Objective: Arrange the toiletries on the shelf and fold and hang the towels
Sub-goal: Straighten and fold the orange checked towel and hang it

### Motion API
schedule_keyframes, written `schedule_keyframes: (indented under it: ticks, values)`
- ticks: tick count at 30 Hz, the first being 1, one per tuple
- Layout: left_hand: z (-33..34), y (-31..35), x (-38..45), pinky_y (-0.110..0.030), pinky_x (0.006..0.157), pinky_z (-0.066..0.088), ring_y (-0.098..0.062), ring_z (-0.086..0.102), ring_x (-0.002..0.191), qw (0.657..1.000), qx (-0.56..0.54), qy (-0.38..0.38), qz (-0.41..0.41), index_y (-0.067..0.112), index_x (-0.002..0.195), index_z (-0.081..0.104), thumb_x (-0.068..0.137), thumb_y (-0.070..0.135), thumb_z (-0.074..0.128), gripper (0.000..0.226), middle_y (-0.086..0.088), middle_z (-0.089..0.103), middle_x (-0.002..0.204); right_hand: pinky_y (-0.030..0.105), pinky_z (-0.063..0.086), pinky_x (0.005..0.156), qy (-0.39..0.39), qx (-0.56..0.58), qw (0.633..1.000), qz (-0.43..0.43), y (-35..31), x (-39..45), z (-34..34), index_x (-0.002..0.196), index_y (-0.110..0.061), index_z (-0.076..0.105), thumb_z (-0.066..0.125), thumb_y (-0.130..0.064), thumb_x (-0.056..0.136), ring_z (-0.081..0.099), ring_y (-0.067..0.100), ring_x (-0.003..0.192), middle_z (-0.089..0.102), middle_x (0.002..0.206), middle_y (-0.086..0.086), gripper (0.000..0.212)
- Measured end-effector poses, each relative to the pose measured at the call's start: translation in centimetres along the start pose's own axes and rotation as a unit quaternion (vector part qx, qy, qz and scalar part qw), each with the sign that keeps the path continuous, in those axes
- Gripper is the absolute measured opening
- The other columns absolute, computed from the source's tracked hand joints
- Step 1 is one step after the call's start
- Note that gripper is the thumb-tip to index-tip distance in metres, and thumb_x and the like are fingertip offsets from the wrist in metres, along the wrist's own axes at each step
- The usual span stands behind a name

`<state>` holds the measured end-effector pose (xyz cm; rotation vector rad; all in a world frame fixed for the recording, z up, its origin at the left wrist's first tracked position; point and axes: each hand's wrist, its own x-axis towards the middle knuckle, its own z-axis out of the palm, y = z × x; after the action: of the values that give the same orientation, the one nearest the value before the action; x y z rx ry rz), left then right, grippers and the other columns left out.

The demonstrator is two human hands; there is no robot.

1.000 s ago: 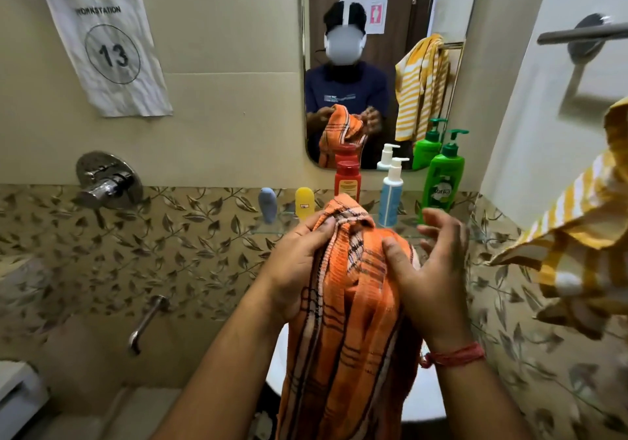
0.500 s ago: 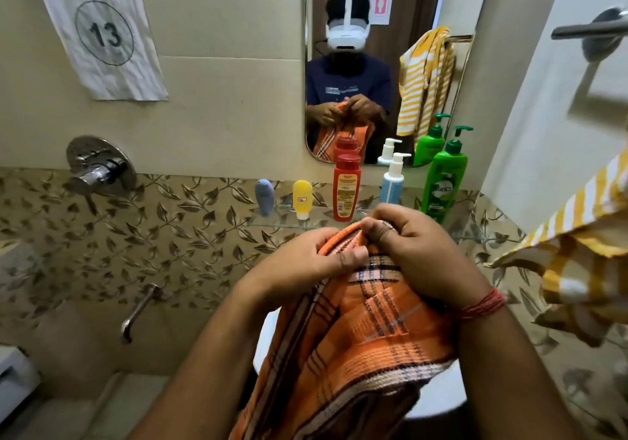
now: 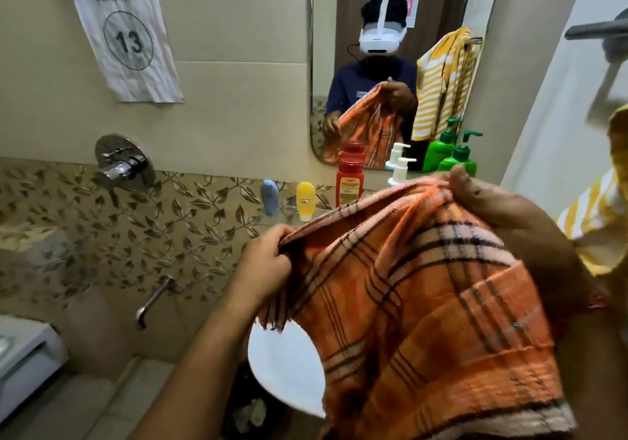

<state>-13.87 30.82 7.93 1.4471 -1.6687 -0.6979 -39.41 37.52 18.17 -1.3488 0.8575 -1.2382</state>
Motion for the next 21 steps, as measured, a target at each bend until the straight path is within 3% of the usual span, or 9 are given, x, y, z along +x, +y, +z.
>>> schedule_keyframes:
  ticks: [2,6,9,13,15,17,18,19,21]
  values:
    - [-0.2,0.1,-0.1,-0.031,0.068,0.048,-0.019,0.068,0.083,0.994,-0.101,-0.022,-0.043,0.02,0.093,0.069,0.096,0.006,0.052,0.022,-0.003,0.074,0.088,0.043,0.057,0.09,0.014,0.02,1.0,-0.004,0.2,0.6,-0.1,0.098,-0.01,0.077,0.055,-0.039,0.086,0.072,0.029,0.097,0.074,0.106,0.016,0.038]
    - [-0.7,2.1,0.1,-0.041,0.087,0.054,-0.026,0.069,0.093,0.947,-0.316,-0.013,-0.052,0.012,0.099,0.074,0.1,0.013,0.053,0.021,-0.016,0.076,0.101,0.047,0.054,0.089,0.067,-0.323,0.944,-0.02,3.4,2.8,-0.9,0.096,-0.02,0.067,0.061,-0.045,0.093,0.069,0.027,0.089,0.074,0.094,0.009,0.026]
    - [-0.7,5.2,0.6,-0.039,0.089,0.055,-0.025,0.069,0.09,0.914,-0.403,-0.047,-0.022,-0.003,0.109,0.066,0.101,0.009,0.053,0.02,-0.019,0.072,0.099,0.04,0.054,0.086,0.05,-0.424,0.904,0.014,5.7,3.9,0.0,0.102,-0.027,0.061,0.062,-0.042,0.093,0.068,0.015,0.089,0.07,0.091,-0.006,0.017]
    - [-0.5,8.4,1.1,-0.027,0.07,0.059,-0.019,0.066,0.076,0.882,-0.465,-0.072,-0.016,-0.001,0.114,0.063,0.099,0.002,0.052,0.019,-0.013,0.07,0.09,0.036,0.054,0.092,-0.059,-0.294,0.954,-0.006,7.1,4.1,2.9,0.116,-0.035,0.061,0.061,-0.026,0.096,0.067,0.006,0.103,0.072,0.108,-0.011,0.021]
    - [-0.9,9.0,1.6,-0.025,0.069,0.06,-0.015,0.07,0.076,0.851,-0.517,-0.091,-0.002,0.001,0.114,0.061,0.094,0.0,0.054,0.021,-0.009,0.072,0.092,0.025,0.056,0.083,-0.071,-0.169,0.983,-0.02,7.5,3.8,3.4,0.111,-0.026,0.067,0.064,-0.009,0.092,0.07,0.005,0.097,0.076,0.103,-0.011,0.026]
    - [-1.6,8.9,2.2,-0.023,0.071,0.059,-0.013,0.074,0.081,0.805,-0.578,-0.133,0.02,0.005,0.121,0.056,0.087,0.004,0.06,0.034,-0.009,0.072,0.101,0.022,0.058,0.072,-0.048,0.007,0.999,-0.01,7.4,3.3,3.8,0.096,-0.017,0.076,0.077,-0.027,0.076,0.073,0.012,0.088,0.078,0.093,-0.005,0.022]
    - [-1.9,8.8,2.3,-0.024,0.074,0.059,-0.014,0.075,0.087,0.788,-0.593,-0.161,0.036,0.007,0.127,0.052,0.083,0.008,0.063,0.045,-0.009,0.072,0.108,0.026,0.059,0.073,-0.056,0.108,0.993,0.004,7.3,3.0,3.8,0.094,-0.016,0.079,0.079,-0.046,0.068,0.074,0.017,0.09,0.079,0.096,0.001,0.039]
    - [-2.0,8.6,2.5,-0.025,0.077,0.059,-0.015,0.075,0.093,0.784,-0.591,-0.184,0.05,0.009,0.133,0.048,0.08,0.012,0.065,0.057,-0.009,0.07,0.115,0.032,0.06,0.08,-0.064,0.177,0.982,0.025,7.4,3.1,3.8,0.098,-0.019,0.08,0.071,-0.062,0.068,0.073,0.022,0.1,0.077,0.106,0.008,0.053]
    - [-1.8,8.6,2.4,-0.024,0.079,0.059,-0.014,0.074,0.099,0.816,-0.536,-0.202,0.073,0.014,0.146,0.038,0.081,0.01,0.065,0.071,-0.008,0.061,0.126,0.048,0.05,0.102,-0.08,0.193,0.977,0.045,7.5,3.7,4.2,0.116,-0.016,0.074,0.056,-0.062,0.082,0.063,0.034,0.12,0.067,0.127,0.018,0.06]
